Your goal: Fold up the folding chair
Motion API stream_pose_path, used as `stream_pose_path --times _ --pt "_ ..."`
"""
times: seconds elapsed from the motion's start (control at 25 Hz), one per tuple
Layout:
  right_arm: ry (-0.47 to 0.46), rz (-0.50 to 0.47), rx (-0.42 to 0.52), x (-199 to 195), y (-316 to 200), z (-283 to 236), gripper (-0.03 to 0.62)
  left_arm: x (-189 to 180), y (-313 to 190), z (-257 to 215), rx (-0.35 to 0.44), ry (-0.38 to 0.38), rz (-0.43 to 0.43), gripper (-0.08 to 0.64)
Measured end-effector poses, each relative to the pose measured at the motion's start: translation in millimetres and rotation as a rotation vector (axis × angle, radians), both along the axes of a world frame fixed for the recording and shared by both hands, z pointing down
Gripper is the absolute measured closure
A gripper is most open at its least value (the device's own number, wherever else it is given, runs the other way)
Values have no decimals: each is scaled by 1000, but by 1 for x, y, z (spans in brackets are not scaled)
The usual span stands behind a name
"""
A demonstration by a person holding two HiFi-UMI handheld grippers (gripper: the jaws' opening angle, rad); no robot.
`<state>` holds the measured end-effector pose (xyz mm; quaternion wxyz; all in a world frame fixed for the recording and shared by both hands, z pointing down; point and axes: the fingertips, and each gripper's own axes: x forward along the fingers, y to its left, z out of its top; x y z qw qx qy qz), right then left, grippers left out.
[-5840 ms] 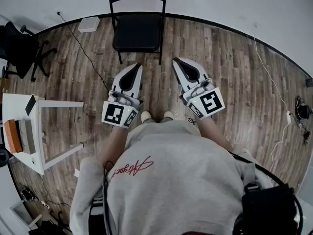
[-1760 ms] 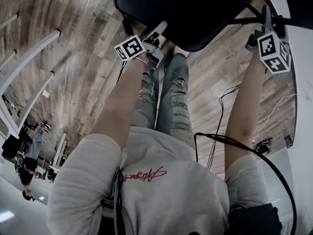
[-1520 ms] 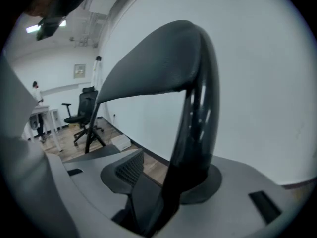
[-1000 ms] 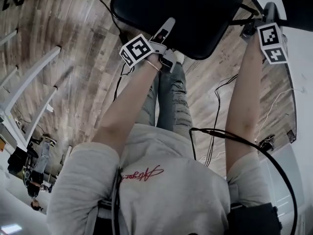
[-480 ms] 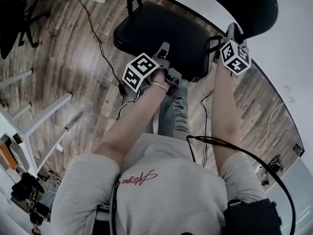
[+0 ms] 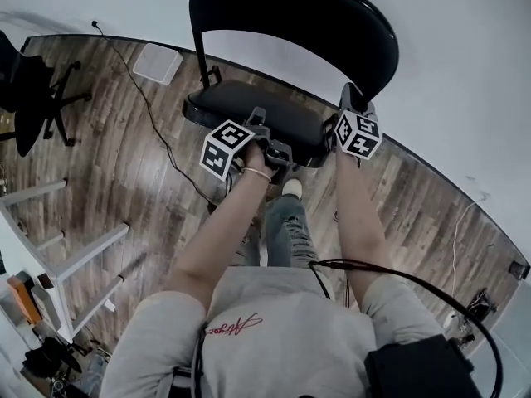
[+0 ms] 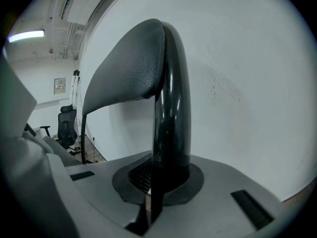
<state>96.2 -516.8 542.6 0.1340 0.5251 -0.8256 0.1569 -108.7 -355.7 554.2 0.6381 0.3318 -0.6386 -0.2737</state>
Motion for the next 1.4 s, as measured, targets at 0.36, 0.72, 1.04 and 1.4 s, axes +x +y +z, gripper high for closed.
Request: stream_pose_path --times 0.36,0.72,1.04,1.4 --pt "-78 4 -41 11 -19 8 578 6 -49 -7 -80 -49 42 414" --pt "-66 -95 -72 -1 -37 6 578 9 -89 -2 -252 -72 18 413" --pt "85 -273 -95 -8 -46 -1 577 9 -125 2 -400 -111 57 413" --pt "98 -345 -116 -12 -46 -4 577 12 -159 8 -473 -120 89 413"
